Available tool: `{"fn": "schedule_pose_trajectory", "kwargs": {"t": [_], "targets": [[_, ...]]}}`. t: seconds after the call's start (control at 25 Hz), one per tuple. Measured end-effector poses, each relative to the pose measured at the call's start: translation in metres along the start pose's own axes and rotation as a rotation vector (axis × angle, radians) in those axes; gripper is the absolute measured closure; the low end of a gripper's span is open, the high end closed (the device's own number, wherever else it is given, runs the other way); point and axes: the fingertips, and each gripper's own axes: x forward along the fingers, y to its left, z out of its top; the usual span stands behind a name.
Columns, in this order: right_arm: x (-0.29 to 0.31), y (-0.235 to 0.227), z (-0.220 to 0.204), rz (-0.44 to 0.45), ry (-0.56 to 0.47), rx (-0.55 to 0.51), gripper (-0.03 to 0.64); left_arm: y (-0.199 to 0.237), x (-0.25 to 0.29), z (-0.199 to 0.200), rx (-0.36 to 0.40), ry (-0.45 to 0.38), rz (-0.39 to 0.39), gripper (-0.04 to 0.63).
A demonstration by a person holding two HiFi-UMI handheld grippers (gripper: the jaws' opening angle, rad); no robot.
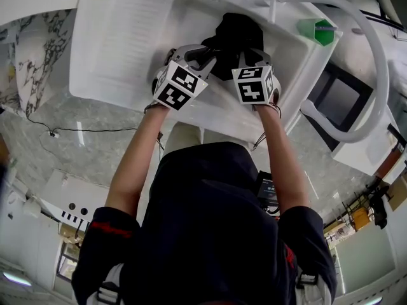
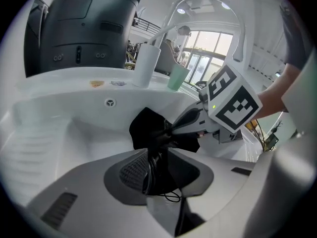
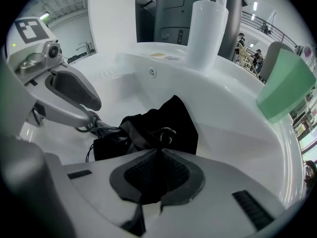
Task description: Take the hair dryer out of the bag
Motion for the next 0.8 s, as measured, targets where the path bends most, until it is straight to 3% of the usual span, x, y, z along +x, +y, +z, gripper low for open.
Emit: {"fn": "schedule_pose_trajectory", "kwargs": {"t": [0.6,0.8], "targets": [[0.001,-0.003,-0.003,-0.007,0.005,0.028,0.566,0.006,0.029,-0.030,0.282,0.240,-0.037,0.417],[0.002,-0.003,-0.004,-0.009,0.008,0.035,0.566,0.008,0.037,-0.043,0.318,0.301,-0.065,0.417]]}}
